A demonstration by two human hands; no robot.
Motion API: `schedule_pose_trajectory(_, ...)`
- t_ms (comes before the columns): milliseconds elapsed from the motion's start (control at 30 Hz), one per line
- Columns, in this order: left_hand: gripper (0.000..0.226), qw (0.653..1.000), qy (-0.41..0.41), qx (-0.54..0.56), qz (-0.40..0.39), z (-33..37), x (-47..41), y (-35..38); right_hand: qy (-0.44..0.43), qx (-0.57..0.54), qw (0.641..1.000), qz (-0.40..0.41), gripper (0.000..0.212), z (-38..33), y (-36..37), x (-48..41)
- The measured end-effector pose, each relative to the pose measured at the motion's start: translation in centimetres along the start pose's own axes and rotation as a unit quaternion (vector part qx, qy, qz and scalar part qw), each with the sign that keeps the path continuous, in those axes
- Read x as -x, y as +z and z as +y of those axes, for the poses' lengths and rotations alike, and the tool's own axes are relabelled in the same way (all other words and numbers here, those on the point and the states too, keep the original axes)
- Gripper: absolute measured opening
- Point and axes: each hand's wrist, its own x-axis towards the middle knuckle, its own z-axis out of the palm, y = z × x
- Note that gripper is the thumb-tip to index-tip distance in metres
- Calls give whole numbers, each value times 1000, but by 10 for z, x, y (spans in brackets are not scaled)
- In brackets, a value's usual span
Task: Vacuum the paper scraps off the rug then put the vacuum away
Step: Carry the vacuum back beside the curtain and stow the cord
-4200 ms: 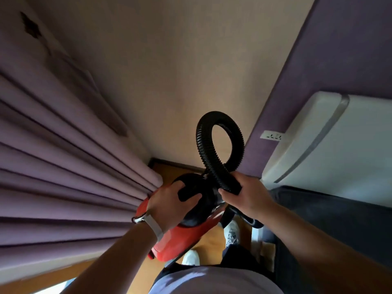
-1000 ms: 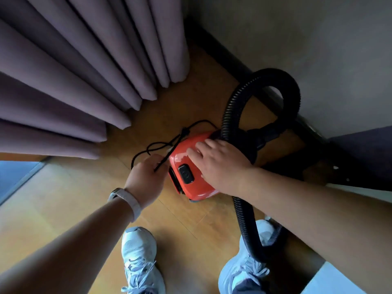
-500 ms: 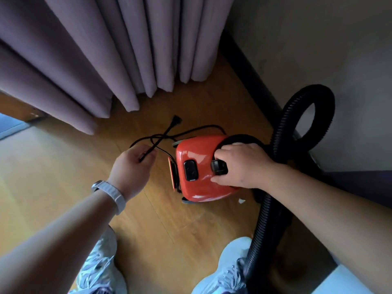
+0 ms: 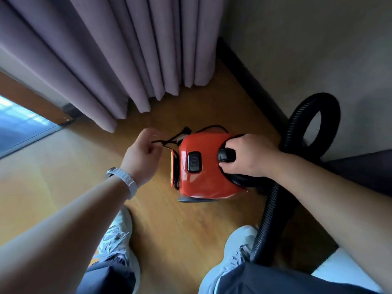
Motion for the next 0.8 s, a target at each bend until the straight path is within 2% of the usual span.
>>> schedule_pose_trajectory(100,20,999,-10,-36,7,8,-6,-14,-19,-17,1000,0,42,-12,-21,16)
schedule_pose_trajectory(200,28,998,-24,-56,-18,15,-3,-22,-26,-20,999,12,43,-27,-40,35)
schedule_pose_trajectory(267,26,996,-16,-74,-36,20,0,-22,-26,-34,999,30,42,-31,-49,44)
schedule_pose_trajectory(400,20,999,-31,-5,-33,22,1,-21,-36,-73,994,66,37,-29,-60,55)
schedule_pose_trajectory(533,14,997,-58,13,-39,9,-1,-24,-52,-93,993,55,33,-24,-67,60)
schedule_pose_trajectory(667,28,995,-71,-6,-67,-8,-5,-25,-47,-93,993,60,33,-15,-75,59)
schedule_pose_trajectory(800,33,994,-49,-22,-90,-18,-11,-21,-64,-99,990,71,37,-12,-74,57)
